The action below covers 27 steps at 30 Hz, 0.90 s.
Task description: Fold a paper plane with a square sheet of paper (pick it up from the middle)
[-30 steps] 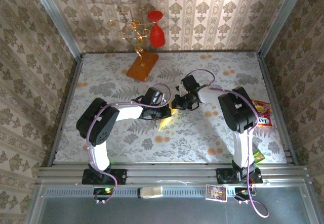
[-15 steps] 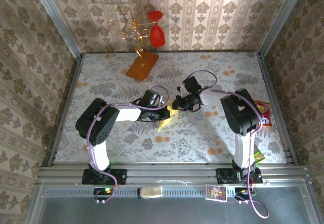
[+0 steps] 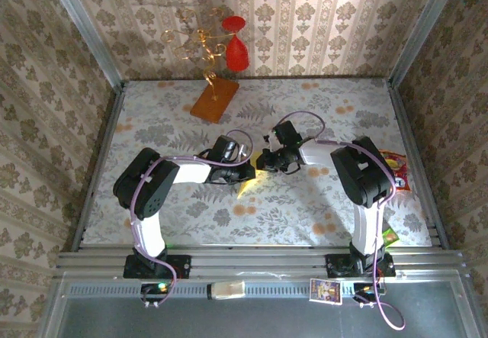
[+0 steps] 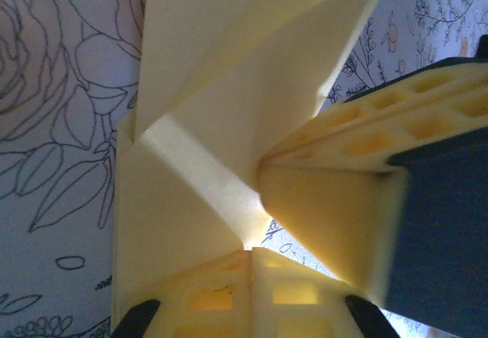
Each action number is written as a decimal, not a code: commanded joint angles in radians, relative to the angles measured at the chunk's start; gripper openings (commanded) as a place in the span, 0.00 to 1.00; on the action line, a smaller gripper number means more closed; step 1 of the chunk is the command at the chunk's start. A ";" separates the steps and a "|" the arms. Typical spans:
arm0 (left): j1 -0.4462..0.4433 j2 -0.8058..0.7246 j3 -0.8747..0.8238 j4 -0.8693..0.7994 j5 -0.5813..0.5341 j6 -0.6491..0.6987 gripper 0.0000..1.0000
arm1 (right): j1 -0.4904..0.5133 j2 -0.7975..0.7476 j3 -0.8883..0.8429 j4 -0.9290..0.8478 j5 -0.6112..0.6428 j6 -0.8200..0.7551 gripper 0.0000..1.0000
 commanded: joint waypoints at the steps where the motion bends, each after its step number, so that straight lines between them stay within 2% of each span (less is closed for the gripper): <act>1: 0.007 0.017 -0.041 -0.083 -0.014 -0.002 0.00 | 0.002 0.031 0.040 0.003 0.001 0.012 0.07; 6: 0.011 0.007 -0.052 -0.074 -0.007 -0.005 0.00 | -0.015 0.059 0.055 -0.041 0.045 0.009 0.06; 15: 0.012 -0.079 -0.035 -0.075 0.001 0.003 0.00 | -0.019 0.076 0.056 -0.081 0.042 -0.016 0.06; 27: 0.014 -0.014 0.017 -0.031 0.043 0.011 0.00 | -0.019 0.088 0.069 -0.099 0.032 -0.019 0.06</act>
